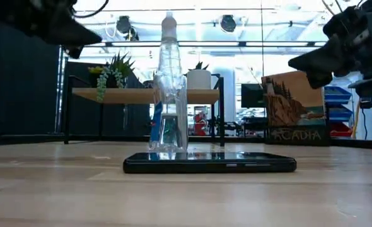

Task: Apply microfiber cloth
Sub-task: Return to Home Position

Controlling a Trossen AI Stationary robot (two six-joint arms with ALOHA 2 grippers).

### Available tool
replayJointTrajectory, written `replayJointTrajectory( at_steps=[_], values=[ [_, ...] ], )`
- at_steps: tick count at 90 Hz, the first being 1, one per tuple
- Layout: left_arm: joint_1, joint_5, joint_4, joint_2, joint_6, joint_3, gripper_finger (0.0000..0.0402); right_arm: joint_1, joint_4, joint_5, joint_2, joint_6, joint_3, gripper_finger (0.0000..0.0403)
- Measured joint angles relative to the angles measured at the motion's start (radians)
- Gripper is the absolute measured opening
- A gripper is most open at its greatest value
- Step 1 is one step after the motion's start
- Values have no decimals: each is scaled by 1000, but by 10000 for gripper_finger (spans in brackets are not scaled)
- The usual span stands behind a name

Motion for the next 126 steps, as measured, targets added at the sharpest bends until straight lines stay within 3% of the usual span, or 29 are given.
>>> replayJointTrajectory(
  at_steps=[23, 40, 60, 75, 103, 126],
  values=[
    [59, 19, 0, -230, -36, -147, 0, 0, -178, 3, -145, -28, -2, 4],
    [90, 194, -38, -369, -37, -204, 0, 0, -271, -4, -269, -72, -2, 4],
    [98, 125, -16, -503, -58, -273, 0, 0, -274, -5, -330, -106, -1, 4],
    [96, 124, 93, -510, -36, -316, 0, 3, -273, -8, -329, -107, -2, 4],
    [95, 126, 97, -492, -35, -316, 0, 3, -276, -29, -323, -119, -2, 4],
    [95, 125, 95, -490, -35, -316, 0, 3, -276, -29, -323, 47, -2, 4]
  ],
)
